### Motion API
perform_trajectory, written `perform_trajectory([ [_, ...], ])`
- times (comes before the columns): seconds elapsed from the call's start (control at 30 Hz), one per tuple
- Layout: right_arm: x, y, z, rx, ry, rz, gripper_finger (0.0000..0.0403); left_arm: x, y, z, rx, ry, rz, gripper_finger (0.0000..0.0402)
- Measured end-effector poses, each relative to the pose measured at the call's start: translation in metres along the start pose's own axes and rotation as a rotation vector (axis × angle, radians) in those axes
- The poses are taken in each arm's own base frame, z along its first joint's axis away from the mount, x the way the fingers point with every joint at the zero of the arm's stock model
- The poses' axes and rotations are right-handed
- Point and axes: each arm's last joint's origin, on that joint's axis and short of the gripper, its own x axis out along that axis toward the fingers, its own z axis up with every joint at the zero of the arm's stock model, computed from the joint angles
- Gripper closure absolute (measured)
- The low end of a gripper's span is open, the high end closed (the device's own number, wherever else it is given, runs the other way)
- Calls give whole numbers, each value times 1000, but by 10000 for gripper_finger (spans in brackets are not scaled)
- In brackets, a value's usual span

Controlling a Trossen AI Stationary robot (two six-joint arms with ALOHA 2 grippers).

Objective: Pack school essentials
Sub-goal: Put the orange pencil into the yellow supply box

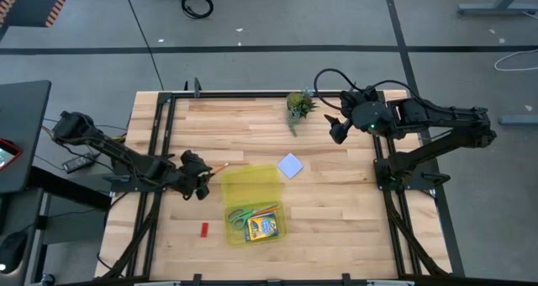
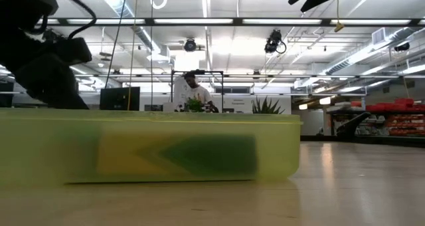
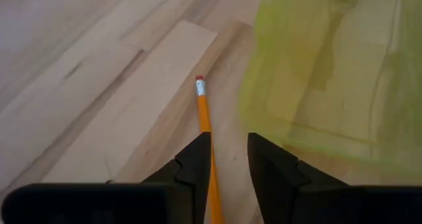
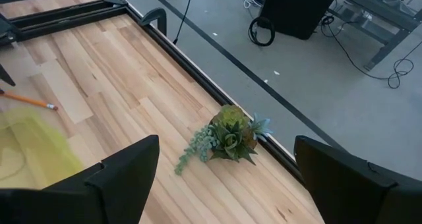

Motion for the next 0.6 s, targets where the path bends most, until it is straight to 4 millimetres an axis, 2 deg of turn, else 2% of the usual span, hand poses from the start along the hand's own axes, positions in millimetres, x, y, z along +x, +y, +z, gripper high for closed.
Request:
perform_trajectory([
  [0.33,0,0,0,4,4,10,44,8,8,-17,-25,-28,-13,314],
  [0.6,0,0,0,7,4,14,44,10,11,-19,25,-39,-9,301],
])
